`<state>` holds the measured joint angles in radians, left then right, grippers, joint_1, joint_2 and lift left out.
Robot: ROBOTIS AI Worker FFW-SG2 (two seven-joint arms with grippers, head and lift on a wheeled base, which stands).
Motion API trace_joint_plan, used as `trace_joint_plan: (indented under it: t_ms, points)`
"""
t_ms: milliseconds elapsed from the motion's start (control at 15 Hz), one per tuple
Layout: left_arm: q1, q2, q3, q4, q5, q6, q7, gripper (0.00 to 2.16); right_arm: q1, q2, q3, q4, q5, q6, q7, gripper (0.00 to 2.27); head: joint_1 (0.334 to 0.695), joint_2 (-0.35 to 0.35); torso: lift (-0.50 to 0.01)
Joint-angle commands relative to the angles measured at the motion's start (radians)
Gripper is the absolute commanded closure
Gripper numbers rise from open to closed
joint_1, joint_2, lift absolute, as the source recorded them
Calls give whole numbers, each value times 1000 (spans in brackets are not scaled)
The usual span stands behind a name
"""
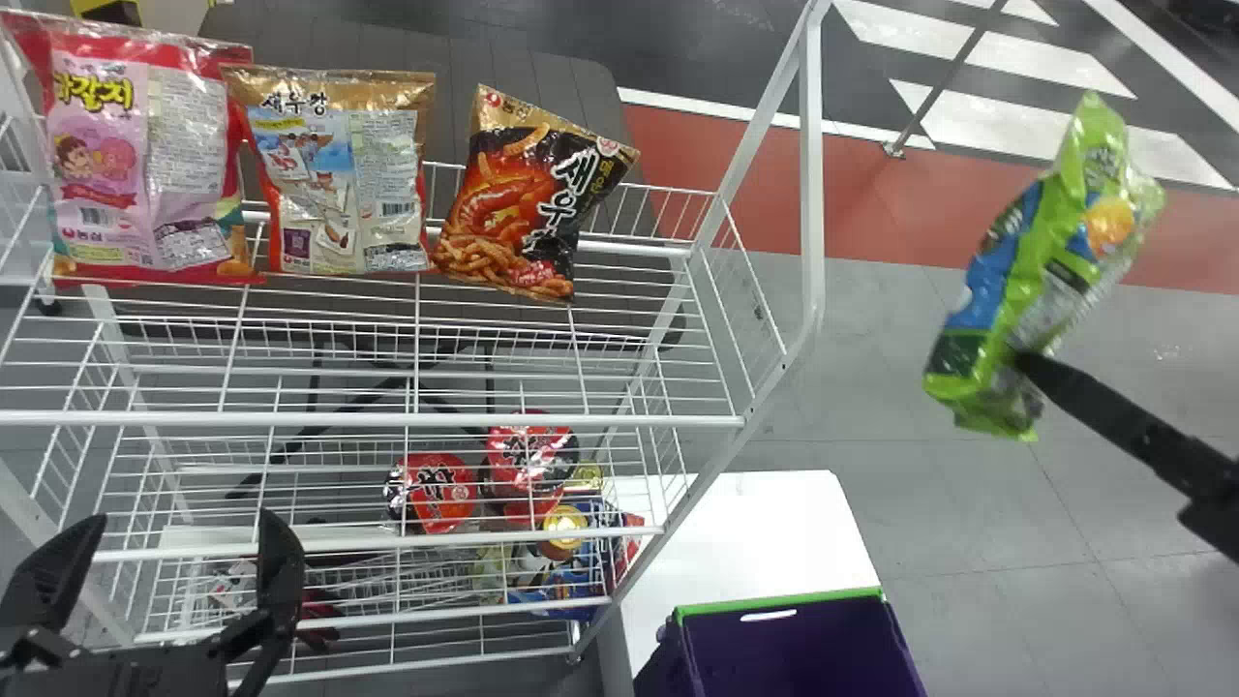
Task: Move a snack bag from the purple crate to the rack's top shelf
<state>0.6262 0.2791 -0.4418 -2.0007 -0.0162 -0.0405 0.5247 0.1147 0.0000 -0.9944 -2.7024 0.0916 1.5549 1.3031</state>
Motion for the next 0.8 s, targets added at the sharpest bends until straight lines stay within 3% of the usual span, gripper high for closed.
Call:
trace_joint_plan:
  t_ms: [0,200,400,733]
  points:
    - [-2,0,0,5,-1,0,0,87,-43,0,122,-34,17,17,-34,2246,695,-350,1]
    - [-11,-3,-1,25,1,3,-2,87,-52,1,352,-34,122,17,-91,2246,695,-350,1]
    - [-11,-3,-3,25,-1,-3,1,87,-16,1,500,-19,161,-3,-196,2246,695,-298,1]
    - [-13,-3,-11,33,-4,-3,3,87,48,1,685,141,180,-374,-384,2250,695,-234,1]
